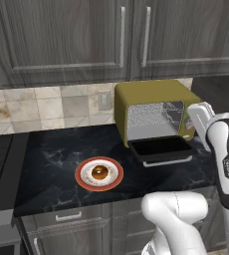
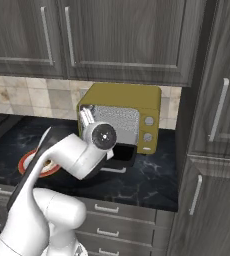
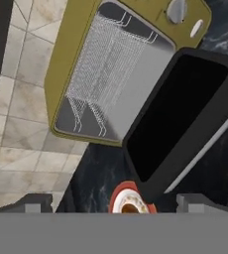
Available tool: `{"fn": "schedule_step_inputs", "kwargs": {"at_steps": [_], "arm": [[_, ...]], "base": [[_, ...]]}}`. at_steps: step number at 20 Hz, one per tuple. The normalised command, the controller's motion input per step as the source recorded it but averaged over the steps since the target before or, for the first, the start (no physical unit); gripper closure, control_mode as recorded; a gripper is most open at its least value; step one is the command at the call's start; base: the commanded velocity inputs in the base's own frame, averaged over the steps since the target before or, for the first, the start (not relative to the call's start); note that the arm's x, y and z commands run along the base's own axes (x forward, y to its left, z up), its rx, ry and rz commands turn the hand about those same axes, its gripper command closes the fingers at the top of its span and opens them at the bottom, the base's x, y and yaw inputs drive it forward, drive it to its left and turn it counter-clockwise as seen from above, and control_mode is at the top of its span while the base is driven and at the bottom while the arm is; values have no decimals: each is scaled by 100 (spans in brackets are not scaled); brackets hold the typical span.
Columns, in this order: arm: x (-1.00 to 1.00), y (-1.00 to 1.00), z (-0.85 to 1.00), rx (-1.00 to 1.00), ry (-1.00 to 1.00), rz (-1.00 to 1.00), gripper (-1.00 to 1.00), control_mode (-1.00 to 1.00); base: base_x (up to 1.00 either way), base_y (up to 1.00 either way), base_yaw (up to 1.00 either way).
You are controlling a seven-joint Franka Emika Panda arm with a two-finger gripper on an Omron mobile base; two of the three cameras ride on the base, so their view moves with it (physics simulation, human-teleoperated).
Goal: Pick up the bagel from the plate, place it on the toaster oven rack, close the door, and set the timer.
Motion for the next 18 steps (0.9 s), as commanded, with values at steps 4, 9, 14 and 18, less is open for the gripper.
{"fn": "schedule_step_inputs", "kwargs": {"at_steps": [4,9,14,18], "arm": [[37,-3,-17,11,-9,0,-100,-100],[43,-7,-15,10,-6,0,-100,-100],[50,-2,-22,8,-2,0,-100,-100],[46,-5,-28,6,-1,0,-100,-100]], "base": [[0,0,0],[0,0,0],[0,0,0],[0,0,0]]}}
